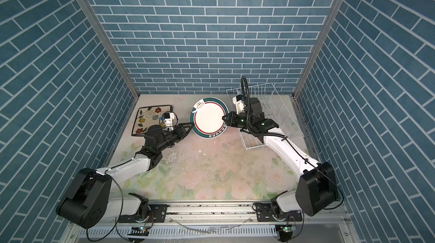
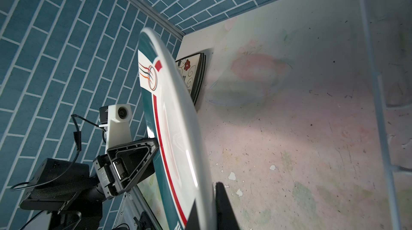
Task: Unload the plates from the dish rack
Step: Place the plate at the top-center of the table.
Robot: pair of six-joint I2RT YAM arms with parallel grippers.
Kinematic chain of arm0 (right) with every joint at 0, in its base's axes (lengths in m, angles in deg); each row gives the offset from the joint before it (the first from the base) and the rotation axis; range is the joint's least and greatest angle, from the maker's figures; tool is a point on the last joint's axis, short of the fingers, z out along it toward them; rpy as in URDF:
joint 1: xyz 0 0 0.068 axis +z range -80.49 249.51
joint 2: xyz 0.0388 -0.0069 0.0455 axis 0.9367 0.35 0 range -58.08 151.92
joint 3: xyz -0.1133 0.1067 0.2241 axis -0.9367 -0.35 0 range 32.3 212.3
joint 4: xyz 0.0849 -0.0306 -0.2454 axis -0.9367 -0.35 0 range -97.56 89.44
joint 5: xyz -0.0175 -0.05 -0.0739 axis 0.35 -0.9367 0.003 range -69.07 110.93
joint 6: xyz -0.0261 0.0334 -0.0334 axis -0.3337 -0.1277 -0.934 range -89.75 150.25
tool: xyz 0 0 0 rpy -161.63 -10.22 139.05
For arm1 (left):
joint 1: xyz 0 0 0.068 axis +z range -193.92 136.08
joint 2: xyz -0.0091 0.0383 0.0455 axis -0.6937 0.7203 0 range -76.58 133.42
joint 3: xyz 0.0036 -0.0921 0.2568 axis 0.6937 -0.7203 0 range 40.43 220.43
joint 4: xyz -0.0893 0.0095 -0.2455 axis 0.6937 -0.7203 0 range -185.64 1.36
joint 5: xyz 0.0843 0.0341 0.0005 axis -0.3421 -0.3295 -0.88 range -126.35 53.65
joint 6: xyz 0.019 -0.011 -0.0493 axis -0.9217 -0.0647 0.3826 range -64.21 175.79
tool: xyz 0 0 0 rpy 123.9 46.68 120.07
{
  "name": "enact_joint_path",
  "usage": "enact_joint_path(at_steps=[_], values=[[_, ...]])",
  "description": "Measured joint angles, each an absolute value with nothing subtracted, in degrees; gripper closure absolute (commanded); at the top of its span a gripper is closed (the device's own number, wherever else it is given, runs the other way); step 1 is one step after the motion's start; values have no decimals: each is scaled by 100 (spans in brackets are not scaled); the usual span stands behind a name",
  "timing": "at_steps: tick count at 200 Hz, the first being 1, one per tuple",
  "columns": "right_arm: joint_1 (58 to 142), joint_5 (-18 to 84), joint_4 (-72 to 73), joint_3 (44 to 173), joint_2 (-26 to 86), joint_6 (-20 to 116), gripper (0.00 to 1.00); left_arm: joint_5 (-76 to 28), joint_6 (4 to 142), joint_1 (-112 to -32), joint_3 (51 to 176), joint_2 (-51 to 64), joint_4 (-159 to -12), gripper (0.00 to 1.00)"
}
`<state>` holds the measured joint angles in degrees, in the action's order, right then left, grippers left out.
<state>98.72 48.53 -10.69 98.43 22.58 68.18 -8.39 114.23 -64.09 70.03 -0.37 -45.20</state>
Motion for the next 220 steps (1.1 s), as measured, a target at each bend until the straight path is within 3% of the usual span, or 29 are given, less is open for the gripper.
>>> enact_joint_path(at_steps=[64,165,195,220], values=[[9711,5511,-479,9651,2612,7050,100,-659,11674,-6409,7007,308,-4022,66],[9654,5917,-85,9626,2894,7030,100,-622,11877,-6406,7014,315,-3814,97],[9562,6228,83,9596,2925,7304,65,-624,11886,-6395,7016,360,-3799,100],[9494,6442,164,9594,2925,7481,48,-622,11879,-6391,7021,415,-3849,100]])
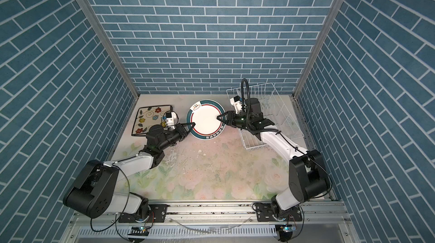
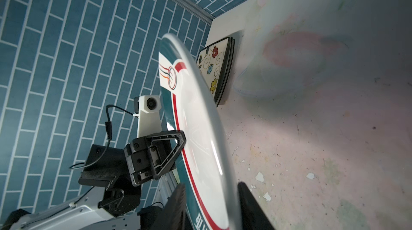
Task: Unload the plates from the dish rack
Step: Place the plate at the top-center of the table.
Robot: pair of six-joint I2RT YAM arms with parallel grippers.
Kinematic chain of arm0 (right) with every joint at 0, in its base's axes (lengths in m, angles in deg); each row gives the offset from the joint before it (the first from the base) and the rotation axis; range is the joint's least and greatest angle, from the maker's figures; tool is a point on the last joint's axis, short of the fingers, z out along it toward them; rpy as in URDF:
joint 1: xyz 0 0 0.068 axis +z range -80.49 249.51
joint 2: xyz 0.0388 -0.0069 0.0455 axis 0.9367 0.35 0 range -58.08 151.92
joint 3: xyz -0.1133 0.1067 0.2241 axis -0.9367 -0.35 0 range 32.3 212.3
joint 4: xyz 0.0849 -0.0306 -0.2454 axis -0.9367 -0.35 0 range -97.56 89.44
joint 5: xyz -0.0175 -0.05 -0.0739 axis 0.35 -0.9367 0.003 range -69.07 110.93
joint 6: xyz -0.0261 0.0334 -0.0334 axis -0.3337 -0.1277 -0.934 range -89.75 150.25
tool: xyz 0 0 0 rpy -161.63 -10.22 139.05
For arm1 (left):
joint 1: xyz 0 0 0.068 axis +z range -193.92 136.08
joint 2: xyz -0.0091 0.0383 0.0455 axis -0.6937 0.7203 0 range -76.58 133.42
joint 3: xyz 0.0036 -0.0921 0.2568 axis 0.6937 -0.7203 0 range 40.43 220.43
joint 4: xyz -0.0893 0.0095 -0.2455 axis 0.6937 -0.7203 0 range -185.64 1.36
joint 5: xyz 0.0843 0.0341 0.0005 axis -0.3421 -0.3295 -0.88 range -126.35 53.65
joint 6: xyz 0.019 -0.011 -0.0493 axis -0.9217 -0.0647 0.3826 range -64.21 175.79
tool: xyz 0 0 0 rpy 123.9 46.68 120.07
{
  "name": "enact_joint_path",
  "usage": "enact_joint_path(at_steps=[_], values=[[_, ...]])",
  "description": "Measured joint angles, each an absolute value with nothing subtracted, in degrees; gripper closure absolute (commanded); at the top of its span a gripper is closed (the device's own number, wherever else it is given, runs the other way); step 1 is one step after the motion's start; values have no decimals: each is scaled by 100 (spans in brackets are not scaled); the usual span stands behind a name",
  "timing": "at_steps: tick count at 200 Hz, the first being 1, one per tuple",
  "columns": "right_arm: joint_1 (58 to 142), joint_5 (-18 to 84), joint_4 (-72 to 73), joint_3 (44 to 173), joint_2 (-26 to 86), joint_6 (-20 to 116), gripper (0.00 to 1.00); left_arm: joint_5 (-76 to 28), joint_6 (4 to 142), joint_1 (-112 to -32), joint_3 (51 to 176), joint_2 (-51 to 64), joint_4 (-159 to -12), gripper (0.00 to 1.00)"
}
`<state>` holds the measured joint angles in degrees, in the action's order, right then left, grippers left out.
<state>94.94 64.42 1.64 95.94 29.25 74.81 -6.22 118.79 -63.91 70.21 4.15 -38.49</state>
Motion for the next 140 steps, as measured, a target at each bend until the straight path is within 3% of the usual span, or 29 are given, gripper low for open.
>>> enact_joint_path(at_steps=[71,140], values=[[9265,6173,-376,9592,2474,7227,18,-808,11523,-6299,7154,411,-4664,100],[9184,4912,-1517,9592,1720,6405,6,-1129,11180,-6120,7335,435,-5412,100]])
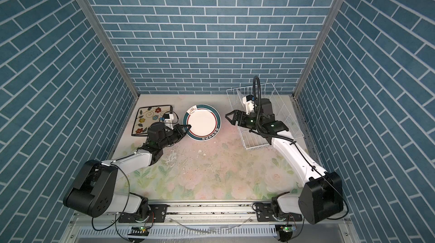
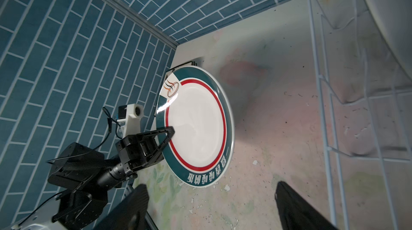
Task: Unload the plates from the dish rack
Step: Place the plate at the top-center of the table.
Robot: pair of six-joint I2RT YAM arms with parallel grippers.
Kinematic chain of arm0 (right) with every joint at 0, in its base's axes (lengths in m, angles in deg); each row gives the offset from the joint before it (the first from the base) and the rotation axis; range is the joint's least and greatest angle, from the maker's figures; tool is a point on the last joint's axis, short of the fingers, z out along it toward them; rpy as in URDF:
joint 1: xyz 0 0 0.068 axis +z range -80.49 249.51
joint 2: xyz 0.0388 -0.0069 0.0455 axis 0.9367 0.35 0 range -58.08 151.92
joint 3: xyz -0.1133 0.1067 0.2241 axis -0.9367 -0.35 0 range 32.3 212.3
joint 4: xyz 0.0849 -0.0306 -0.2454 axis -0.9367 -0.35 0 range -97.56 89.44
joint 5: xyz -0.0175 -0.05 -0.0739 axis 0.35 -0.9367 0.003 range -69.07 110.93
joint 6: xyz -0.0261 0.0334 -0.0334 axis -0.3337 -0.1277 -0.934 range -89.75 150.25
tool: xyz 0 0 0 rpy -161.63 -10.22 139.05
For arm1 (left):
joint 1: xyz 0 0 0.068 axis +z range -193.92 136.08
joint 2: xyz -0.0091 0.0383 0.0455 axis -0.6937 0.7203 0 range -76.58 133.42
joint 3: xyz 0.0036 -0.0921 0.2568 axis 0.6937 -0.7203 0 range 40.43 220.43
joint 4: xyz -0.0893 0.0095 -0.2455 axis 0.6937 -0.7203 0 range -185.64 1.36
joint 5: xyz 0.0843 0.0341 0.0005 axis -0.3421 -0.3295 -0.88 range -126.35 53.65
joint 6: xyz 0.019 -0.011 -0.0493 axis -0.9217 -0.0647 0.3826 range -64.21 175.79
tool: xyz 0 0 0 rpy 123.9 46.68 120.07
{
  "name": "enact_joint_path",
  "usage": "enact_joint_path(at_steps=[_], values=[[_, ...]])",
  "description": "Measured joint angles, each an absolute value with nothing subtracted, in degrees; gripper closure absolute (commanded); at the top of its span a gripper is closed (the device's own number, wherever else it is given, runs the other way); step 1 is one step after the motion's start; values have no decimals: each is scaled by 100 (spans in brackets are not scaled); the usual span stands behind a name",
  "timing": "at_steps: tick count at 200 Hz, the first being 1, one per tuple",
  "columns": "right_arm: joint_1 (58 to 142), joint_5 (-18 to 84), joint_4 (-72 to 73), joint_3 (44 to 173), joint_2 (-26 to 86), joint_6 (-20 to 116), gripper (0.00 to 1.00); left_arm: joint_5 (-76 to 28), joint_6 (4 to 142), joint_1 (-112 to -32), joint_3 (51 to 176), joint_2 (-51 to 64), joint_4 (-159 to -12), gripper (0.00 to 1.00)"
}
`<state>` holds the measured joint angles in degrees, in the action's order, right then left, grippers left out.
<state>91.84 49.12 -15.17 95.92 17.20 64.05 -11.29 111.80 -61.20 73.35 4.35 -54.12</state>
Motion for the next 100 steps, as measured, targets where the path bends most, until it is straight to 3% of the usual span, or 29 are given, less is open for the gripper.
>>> enact_joint_path(at_steps=[19,100], values=[[9160,4658,-1696,9592,1626,6246,1,-1228,11101,-6107,7427,522,-5545,100],[9077,3764,-2301,9592,1430,5607,1,-1560,11033,-6070,7803,1429,-5596,100]])
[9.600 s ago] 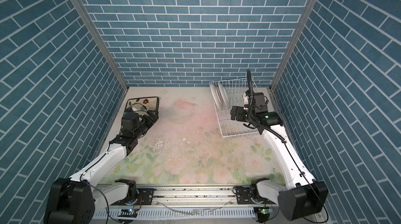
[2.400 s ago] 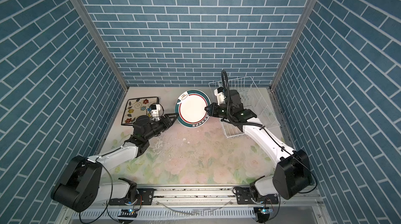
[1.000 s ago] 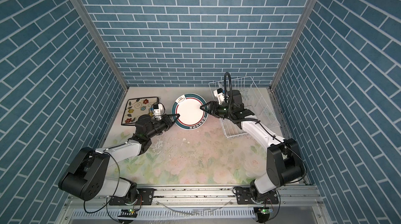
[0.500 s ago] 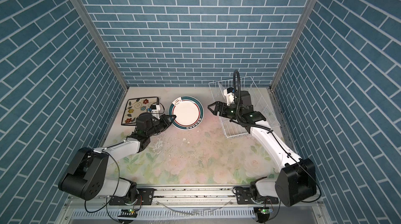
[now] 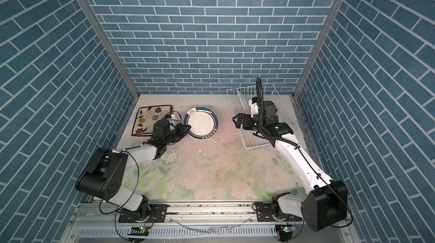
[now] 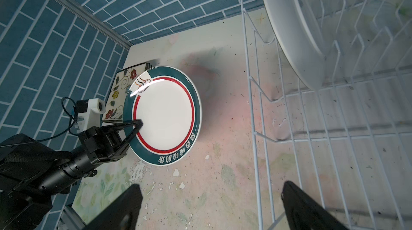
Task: Unload the plates from the dish rack
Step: Place the plate at the top-center of the table.
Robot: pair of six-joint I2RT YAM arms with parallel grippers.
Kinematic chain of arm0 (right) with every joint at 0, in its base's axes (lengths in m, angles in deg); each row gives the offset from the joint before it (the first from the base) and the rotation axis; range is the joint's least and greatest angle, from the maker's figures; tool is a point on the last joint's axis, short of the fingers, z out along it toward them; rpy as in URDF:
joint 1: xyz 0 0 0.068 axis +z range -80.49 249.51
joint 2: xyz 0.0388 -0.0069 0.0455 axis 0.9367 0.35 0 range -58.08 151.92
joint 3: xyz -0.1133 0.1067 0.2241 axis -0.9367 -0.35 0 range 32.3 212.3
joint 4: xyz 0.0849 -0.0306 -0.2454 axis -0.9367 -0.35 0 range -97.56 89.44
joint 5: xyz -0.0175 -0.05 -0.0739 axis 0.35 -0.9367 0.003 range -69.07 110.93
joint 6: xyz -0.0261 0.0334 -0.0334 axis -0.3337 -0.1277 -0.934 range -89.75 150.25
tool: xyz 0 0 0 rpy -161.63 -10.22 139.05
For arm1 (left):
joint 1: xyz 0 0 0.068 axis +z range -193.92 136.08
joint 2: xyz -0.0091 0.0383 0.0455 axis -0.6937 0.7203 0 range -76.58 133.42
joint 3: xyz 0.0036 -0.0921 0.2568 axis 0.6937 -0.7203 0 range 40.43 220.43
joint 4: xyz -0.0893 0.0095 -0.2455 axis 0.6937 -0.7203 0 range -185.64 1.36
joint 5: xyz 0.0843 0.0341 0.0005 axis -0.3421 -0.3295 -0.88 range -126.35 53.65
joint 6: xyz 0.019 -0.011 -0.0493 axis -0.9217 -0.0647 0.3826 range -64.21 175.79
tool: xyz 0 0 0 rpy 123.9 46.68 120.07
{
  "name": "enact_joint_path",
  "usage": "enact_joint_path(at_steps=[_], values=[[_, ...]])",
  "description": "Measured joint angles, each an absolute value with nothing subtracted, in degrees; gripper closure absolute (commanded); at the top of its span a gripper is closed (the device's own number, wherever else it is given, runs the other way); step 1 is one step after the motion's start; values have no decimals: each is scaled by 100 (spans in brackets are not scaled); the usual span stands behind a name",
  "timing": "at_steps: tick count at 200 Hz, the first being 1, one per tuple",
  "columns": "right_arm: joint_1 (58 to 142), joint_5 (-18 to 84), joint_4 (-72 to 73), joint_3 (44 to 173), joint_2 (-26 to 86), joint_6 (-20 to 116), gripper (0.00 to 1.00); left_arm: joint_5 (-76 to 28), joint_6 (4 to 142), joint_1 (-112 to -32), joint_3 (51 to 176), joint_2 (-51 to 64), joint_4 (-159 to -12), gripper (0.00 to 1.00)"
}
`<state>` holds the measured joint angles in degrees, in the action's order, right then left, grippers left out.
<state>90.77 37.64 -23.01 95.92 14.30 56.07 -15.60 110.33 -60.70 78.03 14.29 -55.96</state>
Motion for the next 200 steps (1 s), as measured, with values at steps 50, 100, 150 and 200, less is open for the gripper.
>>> enact_joint_path(at_steps=[50,100,150,200], values=[[8946,3611,-2439,9592,1430,5382,1,-1625,11038,-6057,8218,2030,-5578,100],[8808,3506,-2592,9594,1445,5221,1,-1689,11038,-6033,8623,2588,-5576,100],[8699,3506,-2603,9594,1469,5085,1,-1726,11031,-6022,8951,2948,-5604,100],[8640,3537,-2610,9594,1482,5074,1,-1752,11012,-5969,9219,3156,-5738,100]])
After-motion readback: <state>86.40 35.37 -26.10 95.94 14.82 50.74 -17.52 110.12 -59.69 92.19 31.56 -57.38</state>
